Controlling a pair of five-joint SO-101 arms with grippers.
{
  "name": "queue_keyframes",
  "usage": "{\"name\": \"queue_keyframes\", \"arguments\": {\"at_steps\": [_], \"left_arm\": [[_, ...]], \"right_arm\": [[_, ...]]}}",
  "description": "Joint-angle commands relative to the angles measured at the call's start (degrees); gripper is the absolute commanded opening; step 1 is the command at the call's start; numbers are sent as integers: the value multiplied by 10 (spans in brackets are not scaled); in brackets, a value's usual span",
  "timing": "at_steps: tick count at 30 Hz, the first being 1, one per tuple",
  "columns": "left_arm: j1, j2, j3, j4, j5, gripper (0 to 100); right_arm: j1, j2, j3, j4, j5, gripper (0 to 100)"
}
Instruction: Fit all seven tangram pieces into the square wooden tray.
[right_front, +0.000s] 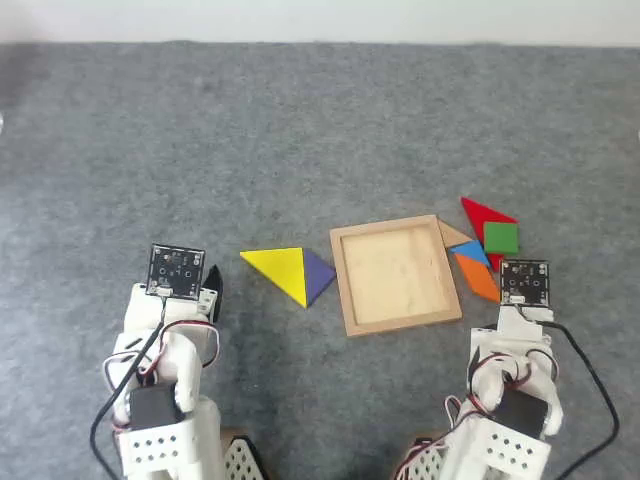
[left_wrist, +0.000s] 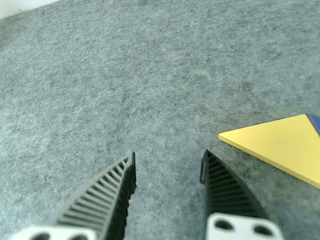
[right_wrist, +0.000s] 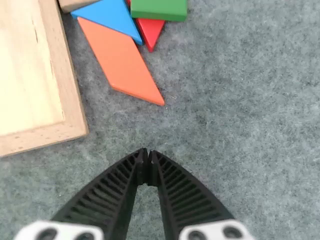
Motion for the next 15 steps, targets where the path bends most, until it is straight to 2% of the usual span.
{"name": "queue_keyframes", "arguments": {"at_steps": [1,5,9,11,15], "left_arm": [[1,0,-1,3,-3,208],[1,0,-1,3,-3,208],[1,0,-1,3,-3,208],[1,0,-1,3,-3,208],[1,0,-1,3,-3,208]], "right_arm": [[4,-11,9,-4,-7,9],[-4,-11,9,-5,-5,9],[-58,-10,9,14,5,9],[-92,-10,9,26,70,9],[-92,-11,9,29,295,9]]}}
